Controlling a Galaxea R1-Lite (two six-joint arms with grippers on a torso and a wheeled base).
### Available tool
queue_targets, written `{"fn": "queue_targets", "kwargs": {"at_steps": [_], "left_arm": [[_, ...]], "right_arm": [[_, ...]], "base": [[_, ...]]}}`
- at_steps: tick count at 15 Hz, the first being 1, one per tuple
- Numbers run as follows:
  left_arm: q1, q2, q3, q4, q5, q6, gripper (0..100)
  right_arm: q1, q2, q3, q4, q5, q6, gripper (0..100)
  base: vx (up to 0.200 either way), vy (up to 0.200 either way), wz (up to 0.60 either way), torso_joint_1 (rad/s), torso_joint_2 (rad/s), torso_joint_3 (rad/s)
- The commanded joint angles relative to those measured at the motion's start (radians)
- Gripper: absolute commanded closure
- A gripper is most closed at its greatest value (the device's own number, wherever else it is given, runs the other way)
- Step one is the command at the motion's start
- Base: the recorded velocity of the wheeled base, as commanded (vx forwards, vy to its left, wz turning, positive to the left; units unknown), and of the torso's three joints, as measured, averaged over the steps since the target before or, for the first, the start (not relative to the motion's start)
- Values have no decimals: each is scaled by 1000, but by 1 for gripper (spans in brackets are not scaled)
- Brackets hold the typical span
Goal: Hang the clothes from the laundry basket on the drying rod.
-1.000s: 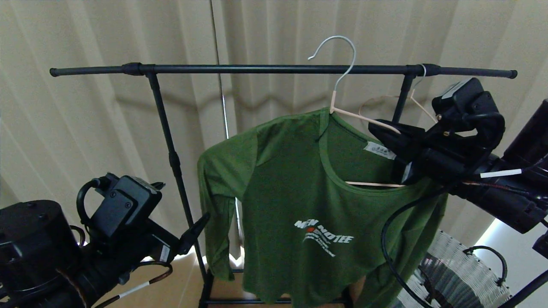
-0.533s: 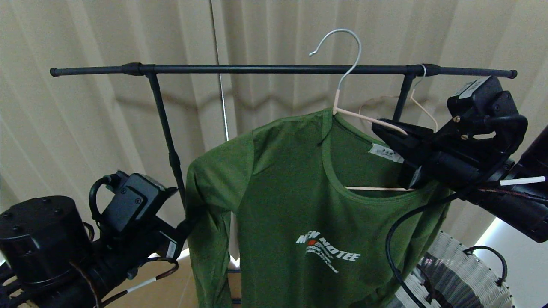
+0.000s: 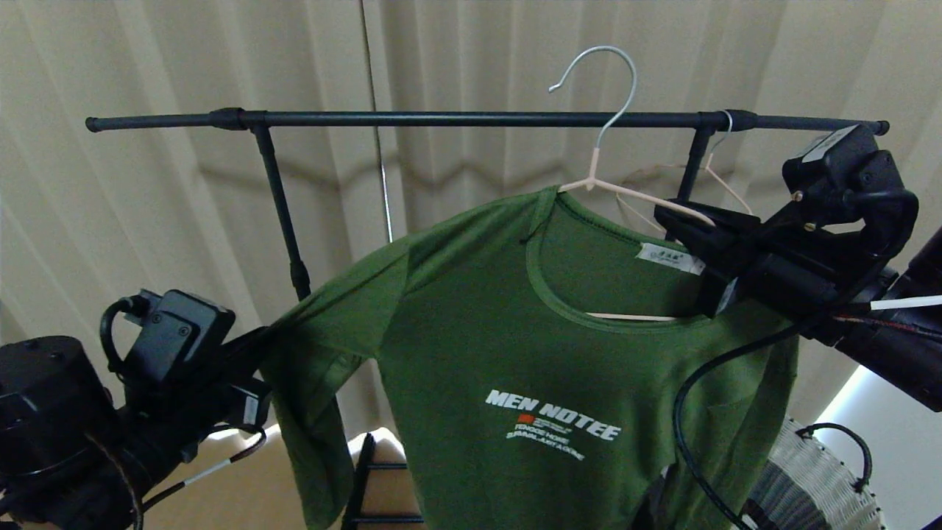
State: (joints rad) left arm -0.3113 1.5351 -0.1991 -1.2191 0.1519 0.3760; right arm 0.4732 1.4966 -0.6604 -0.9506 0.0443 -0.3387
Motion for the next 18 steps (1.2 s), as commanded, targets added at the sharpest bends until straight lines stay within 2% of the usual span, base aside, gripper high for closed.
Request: {"fn": "queue_targets", "kwargs": {"at_steps": [1, 5, 6, 10, 11, 14, 16, 17, 18], "left_arm": [[31, -1, 35, -17, 0, 1, 100], [-14, -16, 46, -23, -11, -3, 100], [-35, -35, 47, -22, -46, -15, 0], [-66, -92, 47, -22, -71, -12, 0], [-66, -128, 49, -22, -95, -12, 0], [-63, -236, 41, 4, -215, -12, 0], [-57, -253, 35, 38, -212, -12, 0], [-23, -259, 49, 70, -210, -15, 0], [14, -265, 75, 73, -215, -22, 0]], "right_arm": [[-2, 1, -2, 0, 0, 0, 100], [-2, 1, -4, 0, 0, 0, 100], [-2, 1, -5, 0, 0, 0, 100], [-16, 4, -5, 7, -11, -2, 100], [-44, 8, -7, 12, -43, -2, 100], [-51, 5, -25, 104, -144, -2, 100], [-59, 7, -42, 150, -245, -2, 100], [-59, 10, -56, 185, -320, -2, 100], [-59, 10, -56, 191, -339, -2, 100]], "base": [[0, 0, 0, 0, 0, 0], [0, 0, 0, 0, 0, 0], [0, 0, 0, 0, 0, 0], [0, 0, 0, 0, 0, 0], [0, 0, 0, 0, 0, 0], [0, 0, 0, 0, 0, 0], [0, 0, 0, 0, 0, 0], [0, 0, 0, 0, 0, 0], [0, 0, 0, 0, 0, 0]]}}
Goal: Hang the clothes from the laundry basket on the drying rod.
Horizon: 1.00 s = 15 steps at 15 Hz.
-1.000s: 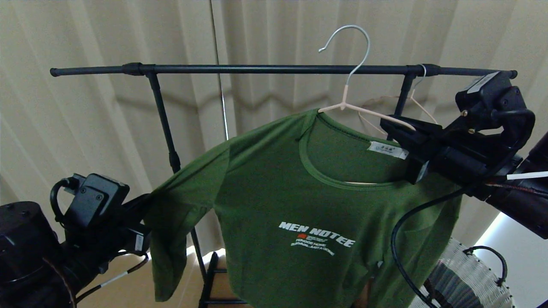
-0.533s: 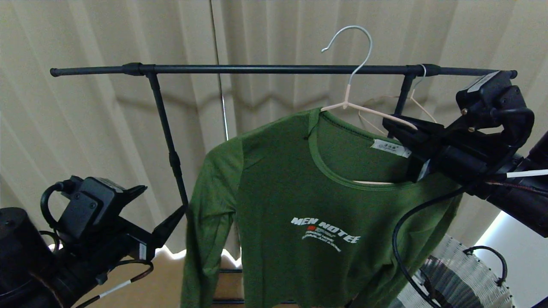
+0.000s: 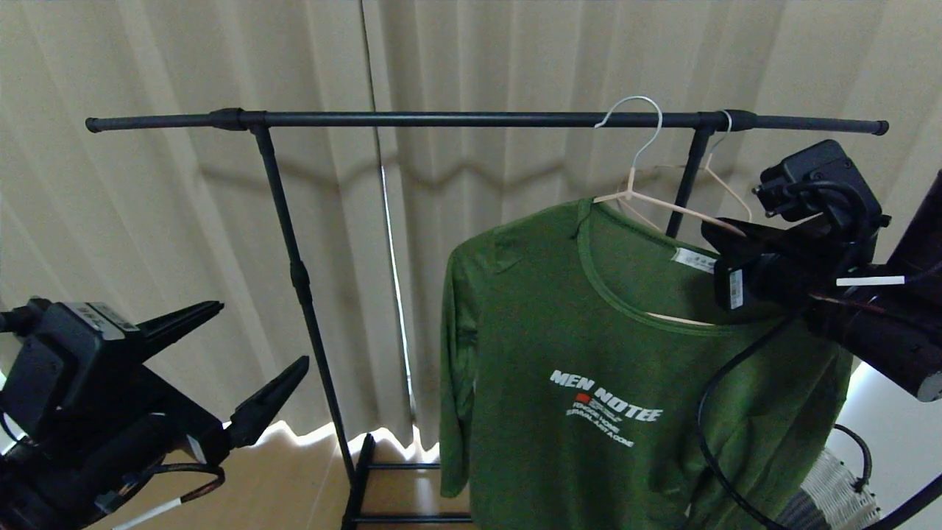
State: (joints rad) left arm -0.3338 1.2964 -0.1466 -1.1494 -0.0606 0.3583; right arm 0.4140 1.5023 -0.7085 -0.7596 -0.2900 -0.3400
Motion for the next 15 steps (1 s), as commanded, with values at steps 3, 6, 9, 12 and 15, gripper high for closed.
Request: {"fn": "queue_targets", "kwargs": {"at_steps": [3, 6, 9, 12, 15], "left_arm": [[58, -75, 62, -3, -4, -55, 0], [56, -137, 88, -1, -5, -65, 0], [58, -160, 96, 3, -7, -119, 0], [59, -152, 84, 5, -4, -131, 0], [61, -157, 79, 5, -2, -131, 0]], "right_arm": [[-14, 4, -8, 2, -20, -1, 100], [-26, 4, -6, 3, -20, -1, 100], [-27, 16, -26, -1, -18, -1, 100], [-27, 36, -58, -3, -17, 7, 100], [-31, 72, -81, -7, -17, 22, 100]], "base": [[0, 0, 0, 0, 0, 0], [0, 0, 0, 0, 0, 0], [0, 0, 0, 0, 0, 0], [0, 0, 0, 0, 0, 0], [133, 0, 0, -2, 2, 3]]}}
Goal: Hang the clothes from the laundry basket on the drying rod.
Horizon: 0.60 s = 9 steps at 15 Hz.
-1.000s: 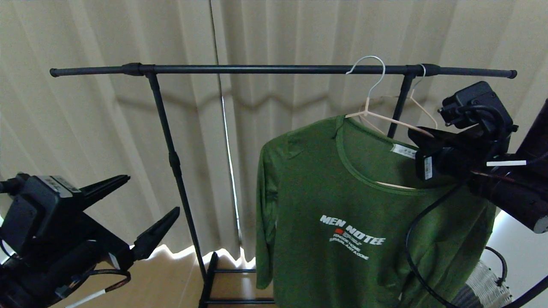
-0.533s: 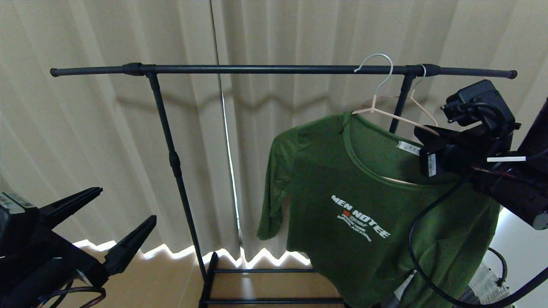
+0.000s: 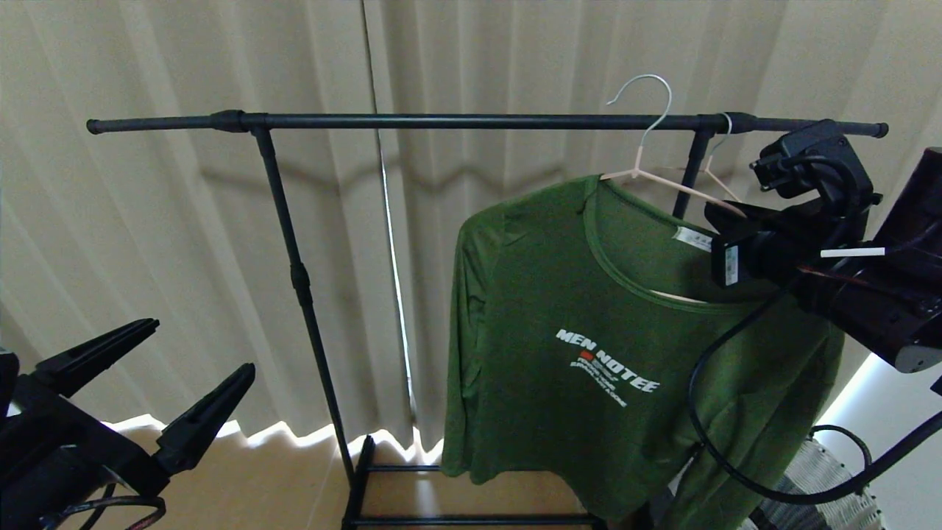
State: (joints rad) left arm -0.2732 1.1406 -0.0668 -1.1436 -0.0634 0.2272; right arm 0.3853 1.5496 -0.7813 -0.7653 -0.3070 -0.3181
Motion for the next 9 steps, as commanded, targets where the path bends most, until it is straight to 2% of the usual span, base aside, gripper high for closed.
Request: {"fn": "queue_targets", "kwargs": {"at_steps": [1, 9], "left_arm": [[0, -1, 2, -1, 1, 0, 0], [-1, 4, 5, -1, -1, 0, 0]], "right_arm": [[-16, 38, -15, -3, 0, 2, 100], [-49, 50, -26, -3, 2, 22, 100]], "base": [[200, 0, 0, -17, -2, 7], [200, 0, 0, 8, 2, 5]]}}
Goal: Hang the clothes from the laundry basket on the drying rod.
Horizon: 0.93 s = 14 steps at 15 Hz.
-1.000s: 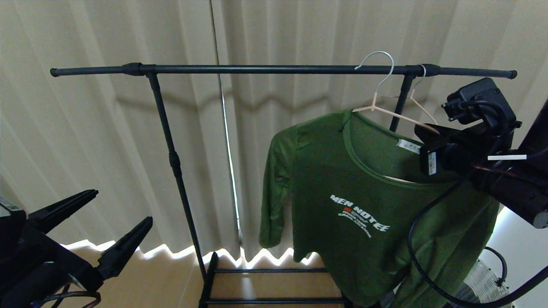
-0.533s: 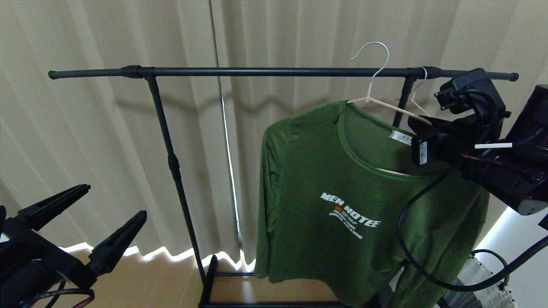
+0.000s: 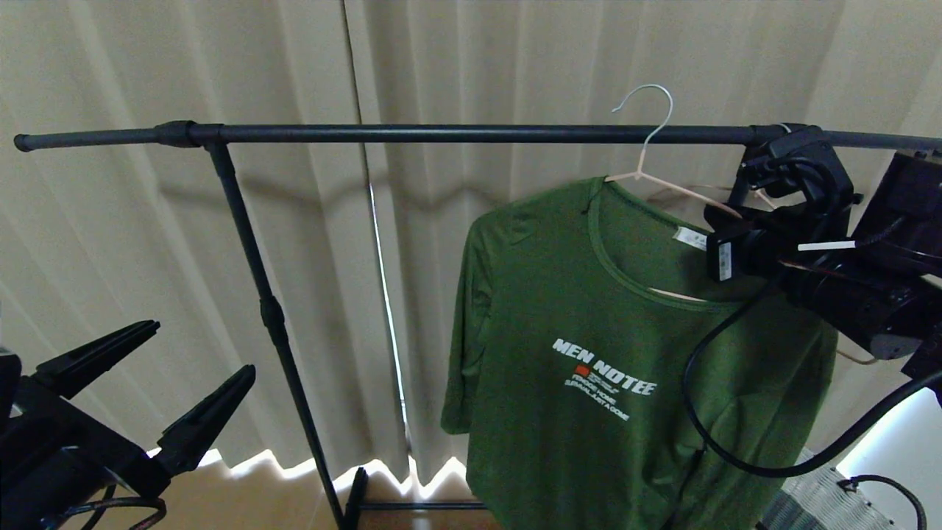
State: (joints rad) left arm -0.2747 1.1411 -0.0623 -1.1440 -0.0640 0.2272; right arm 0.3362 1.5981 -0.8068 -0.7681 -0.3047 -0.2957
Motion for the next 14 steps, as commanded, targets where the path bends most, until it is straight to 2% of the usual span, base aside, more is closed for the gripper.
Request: {"fn": "queue_targets", "kwargs": {"at_steps": [1, 5, 7, 10, 14], "left_arm": [[0, 5, -1, 0, 0, 1, 0], [2, -1, -8, -2, 0, 1, 0], [19, 3, -14, -2, 0, 0, 0], [19, 6, -13, 0, -2, 1, 0], [19, 20, -7, 0, -2, 6, 0]], "right_arm": [[-2, 2, -2, 0, -1, 0, 100], [-32, 17, 15, -4, -2, 10, 100], [-54, 16, 43, -8, -5, 67, 100], [-83, 17, 18, 4, -5, 76, 100], [-59, 94, -37, 6, -5, 67, 100]], "base": [[200, 0, 0, 2, -7, -2], [0, 0, 0, 0, 0, 0], [0, 0, 0, 0, 0, 0], [0, 0, 0, 0, 0, 0], [0, 0, 0, 0, 0, 0]]}}
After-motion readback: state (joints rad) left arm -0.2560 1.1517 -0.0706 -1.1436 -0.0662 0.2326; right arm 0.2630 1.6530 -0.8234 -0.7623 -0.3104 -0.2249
